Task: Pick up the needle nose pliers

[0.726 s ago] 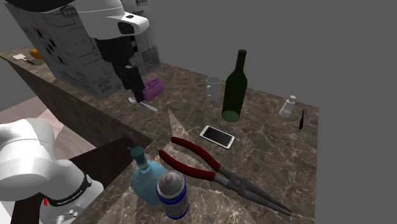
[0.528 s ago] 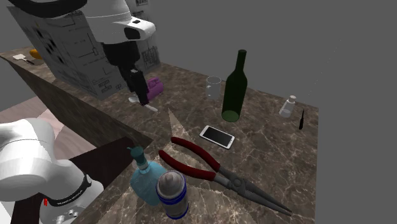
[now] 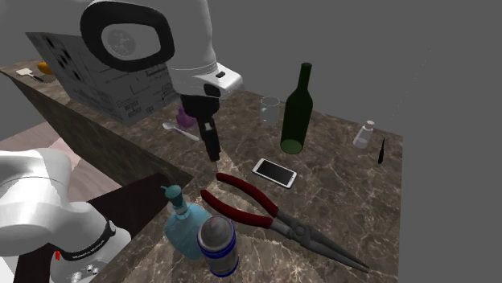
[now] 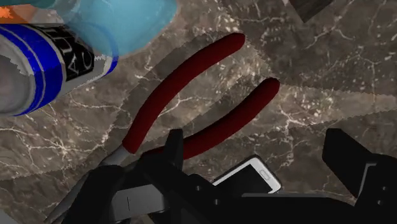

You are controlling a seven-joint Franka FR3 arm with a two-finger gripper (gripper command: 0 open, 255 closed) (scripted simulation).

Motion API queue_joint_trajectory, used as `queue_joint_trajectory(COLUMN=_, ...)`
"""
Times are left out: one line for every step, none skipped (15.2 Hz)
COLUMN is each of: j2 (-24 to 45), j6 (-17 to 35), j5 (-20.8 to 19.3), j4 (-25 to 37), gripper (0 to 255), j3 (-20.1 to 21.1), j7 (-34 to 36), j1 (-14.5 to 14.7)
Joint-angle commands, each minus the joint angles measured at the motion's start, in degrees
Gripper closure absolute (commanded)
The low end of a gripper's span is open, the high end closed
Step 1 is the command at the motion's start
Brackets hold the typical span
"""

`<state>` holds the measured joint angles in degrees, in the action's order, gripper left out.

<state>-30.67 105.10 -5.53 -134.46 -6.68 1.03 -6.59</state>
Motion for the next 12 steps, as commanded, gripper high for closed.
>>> queue_joint_trajectory(j2=2.9, j6=3.0, j5=0.1, j4=-0.2, gripper=0, j3=-1.2, j7=2.1, j1=-1.5)
queue_joint_trajectory(j2=4.5, j6=4.4, j5=0.3, j4=0.0, gripper=0, j3=-1.8, j7=3.1, j1=-2.1)
queue_joint_trajectory(j2=6.1, j6=5.8, j5=0.5, j4=0.1, gripper=0, j3=-2.3, j7=4.1, j1=-2.7)
queue_joint_trajectory(j2=7.7, j6=7.1, j5=0.8, j4=0.3, gripper=0, j3=-2.9, j7=5.2, j1=-3.3)
queue_joint_trajectory(j2=9.3, j6=8.5, j5=1.0, j4=0.5, gripper=0, j3=-3.5, j7=6.1, j1=-3.9)
queue_joint_trajectory(j2=10.9, j6=9.7, j5=1.3, j4=0.7, gripper=0, j3=-4.1, j7=7.1, j1=-4.5)
queue_joint_trajectory(j2=12.5, j6=11.0, j5=1.7, j4=1.0, gripper=0, j3=-4.7, j7=8.0, j1=-5.1)
queue_joint_trajectory(j2=14.1, j6=12.3, j5=2.1, j4=1.2, gripper=0, j3=-5.3, j7=8.9, j1=-5.6)
queue_joint_trajectory(j2=15.8, j6=13.5, j5=2.5, j4=1.5, gripper=0, j3=-5.9, j7=9.7, j1=-6.2)
queue_joint_trajectory(j2=17.4, j6=14.7, j5=3.0, j4=1.8, gripper=0, j3=-6.5, j7=10.5, j1=-6.7)
queue_joint_trajectory(j2=19.0, j6=15.9, j5=3.5, j4=2.1, gripper=0, j3=-7.1, j7=11.3, j1=-7.2)
queue_joint_trajectory(j2=20.6, j6=17.0, j5=4.1, j4=2.4, gripper=0, j3=-7.8, j7=12.0, j1=-7.7)
